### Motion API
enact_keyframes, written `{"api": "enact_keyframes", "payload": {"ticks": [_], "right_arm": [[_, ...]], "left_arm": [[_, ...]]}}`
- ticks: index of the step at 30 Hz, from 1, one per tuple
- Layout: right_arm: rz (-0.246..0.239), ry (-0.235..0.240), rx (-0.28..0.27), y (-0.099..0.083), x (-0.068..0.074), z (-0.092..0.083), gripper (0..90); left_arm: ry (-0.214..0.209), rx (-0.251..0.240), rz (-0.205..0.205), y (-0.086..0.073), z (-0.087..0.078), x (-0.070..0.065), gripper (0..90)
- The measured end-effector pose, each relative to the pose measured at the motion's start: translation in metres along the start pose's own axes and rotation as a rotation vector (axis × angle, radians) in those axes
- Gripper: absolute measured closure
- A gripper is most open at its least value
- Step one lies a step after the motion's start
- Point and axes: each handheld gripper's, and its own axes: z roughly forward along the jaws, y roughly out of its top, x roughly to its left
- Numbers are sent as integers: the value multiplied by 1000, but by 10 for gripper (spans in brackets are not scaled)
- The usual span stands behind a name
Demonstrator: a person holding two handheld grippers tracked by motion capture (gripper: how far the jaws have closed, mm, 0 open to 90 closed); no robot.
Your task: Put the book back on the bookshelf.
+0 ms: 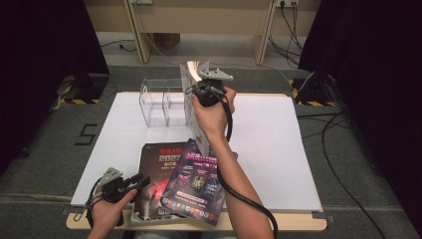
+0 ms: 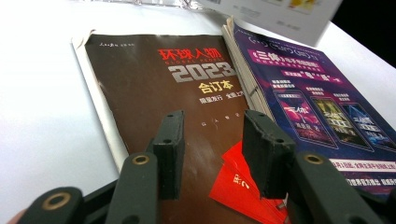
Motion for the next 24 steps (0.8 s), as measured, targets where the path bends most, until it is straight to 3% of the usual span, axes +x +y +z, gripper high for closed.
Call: {"api": "enact_keyframes", "payload": {"ticks": [6, 9, 12, 15, 24], "right_arm": [[2, 41, -48, 7, 2, -25, 744], [1, 35, -76, 12, 4, -31, 745], [12, 37, -96, 14, 5, -34, 745], [13, 70, -113, 20, 8, -37, 745], [8, 95, -109, 28, 17, -32, 744]], "left_arm": [[-1, 2, -5, 0, 1, -1, 588], [-3, 3, 0, 0, 1, -1, 588], [-3, 2, 0, 0, 1, -1, 588], [-2, 3, -5, -1, 1, 0, 588], [-1, 2, -5, -1, 1, 1, 588]]}}
